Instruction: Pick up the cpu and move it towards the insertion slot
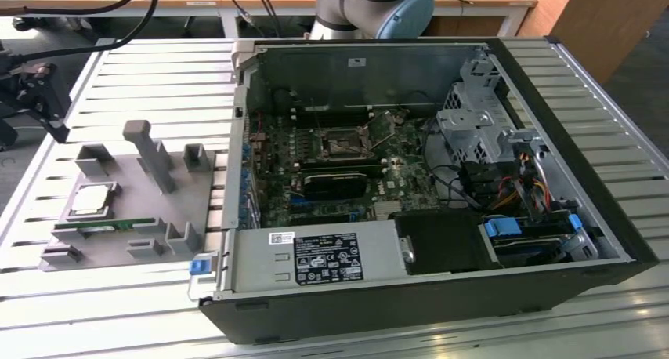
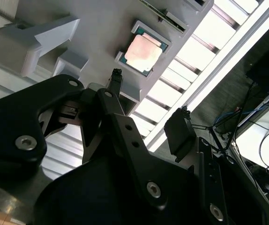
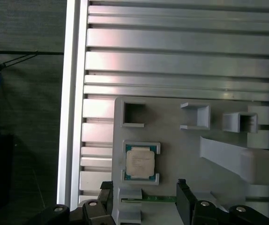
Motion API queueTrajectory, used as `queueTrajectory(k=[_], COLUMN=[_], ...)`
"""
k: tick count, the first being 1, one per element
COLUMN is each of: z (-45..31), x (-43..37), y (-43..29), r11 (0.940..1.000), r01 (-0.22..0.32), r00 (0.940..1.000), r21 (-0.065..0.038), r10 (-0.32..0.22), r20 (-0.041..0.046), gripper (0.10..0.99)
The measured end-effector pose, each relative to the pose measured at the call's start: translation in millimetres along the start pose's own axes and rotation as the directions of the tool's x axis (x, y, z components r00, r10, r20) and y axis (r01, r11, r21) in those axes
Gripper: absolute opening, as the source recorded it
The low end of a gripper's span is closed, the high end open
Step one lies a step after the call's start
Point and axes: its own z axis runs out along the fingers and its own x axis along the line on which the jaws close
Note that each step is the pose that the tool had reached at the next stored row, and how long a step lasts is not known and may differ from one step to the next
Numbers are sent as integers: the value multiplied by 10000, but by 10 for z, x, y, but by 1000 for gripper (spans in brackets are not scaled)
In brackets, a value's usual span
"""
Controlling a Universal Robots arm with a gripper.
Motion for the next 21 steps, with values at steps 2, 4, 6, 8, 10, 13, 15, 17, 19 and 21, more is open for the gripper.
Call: queueTrajectory(k=[2,4,6,8,10,13,15,17,19,21], z=[10,23,36,49,62,84,103,118,131,146], x=[0,0,0,0,0,0,0,0,1,1], y=[-1,-1,-3,-3,-4,-5,-6,-6,-7,-8], r11=[10000,10000,10000,10000,10000,10000,10000,10000,10000,10000], r01=[0,-1,0,0,0,0,0,0,0,-1], r00=[10000,10000,10000,10000,10000,10000,10000,10000,10000,10000], r21=[0,0,0,0,0,0,0,0,0,0], r10=[0,1,0,0,0,0,0,0,0,1], r20=[1,0,0,0,0,0,1,0,0,1], gripper=[647,647,647,647,647,647,647,647,647,647])
